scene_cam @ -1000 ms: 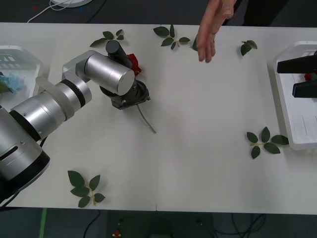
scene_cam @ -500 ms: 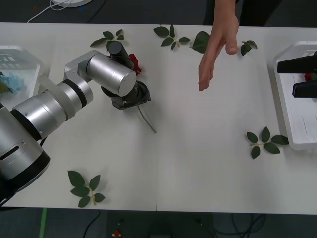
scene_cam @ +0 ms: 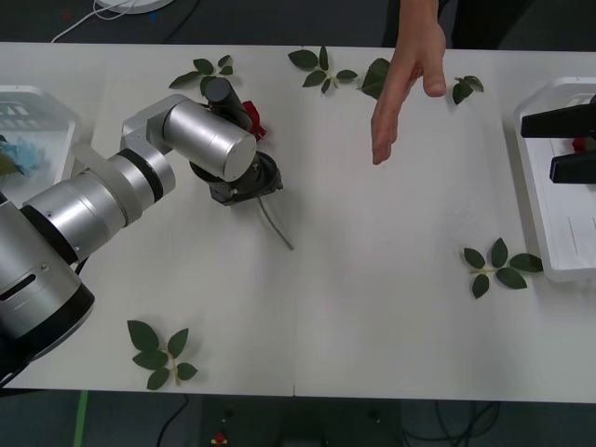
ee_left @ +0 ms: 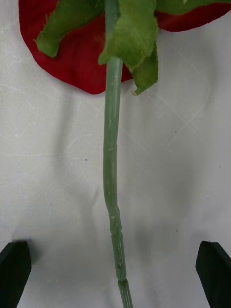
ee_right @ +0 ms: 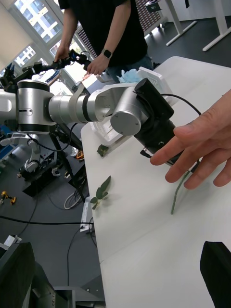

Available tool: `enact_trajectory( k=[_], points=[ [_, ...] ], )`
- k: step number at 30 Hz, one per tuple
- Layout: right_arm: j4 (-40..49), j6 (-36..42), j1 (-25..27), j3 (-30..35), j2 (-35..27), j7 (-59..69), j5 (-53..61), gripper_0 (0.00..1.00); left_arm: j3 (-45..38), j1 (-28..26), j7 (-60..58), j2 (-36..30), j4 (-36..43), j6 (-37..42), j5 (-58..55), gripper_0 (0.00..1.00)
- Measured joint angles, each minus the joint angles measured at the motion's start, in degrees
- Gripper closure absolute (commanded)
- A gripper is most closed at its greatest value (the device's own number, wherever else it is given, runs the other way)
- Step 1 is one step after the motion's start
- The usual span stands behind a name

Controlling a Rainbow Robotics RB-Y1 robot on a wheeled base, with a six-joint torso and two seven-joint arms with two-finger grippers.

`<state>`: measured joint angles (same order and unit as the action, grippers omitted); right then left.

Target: Place the red flowers into the right box and the blue flowers into the left box. If a person shows an open palm, hand one flower to the person first, then continue sorting.

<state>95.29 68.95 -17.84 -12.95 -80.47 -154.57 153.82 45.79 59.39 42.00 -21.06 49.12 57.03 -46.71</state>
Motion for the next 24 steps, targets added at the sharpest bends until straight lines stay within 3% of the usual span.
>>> enact_trajectory(
  k=[2,4,7,10,24],
  points=[
    [0.00,0.00,0.00,0.00,0.00,0.00,0.00,0.00,0.00,0.00,0.00,0.00,0.00,0.00,0.46,0.30],
    [0.00,0.00,0.00,0.00,0.00,0.00,0.00,0.00,0.00,0.00,0.00,0.00,0.00,0.04,1.27,0.46],
    [0.00,0.00,0.00,0.00,0.00,0.00,0.00,0.00,0.02,0.00,0.00,0.00,-0.01,0.14,2.04,0.81],
    [0.00,0.00,0.00,0.00,0.00,0.00,0.00,0.00,0.02,0.00,0.01,0.00,-0.01,0.28,2.37,0.98],
    [0.00,0.00,0.00,0.00,0.00,0.00,0.00,0.00,0.02,0.00,0.06,0.00,-0.01,0.32,3.25,1.00]
  ],
)
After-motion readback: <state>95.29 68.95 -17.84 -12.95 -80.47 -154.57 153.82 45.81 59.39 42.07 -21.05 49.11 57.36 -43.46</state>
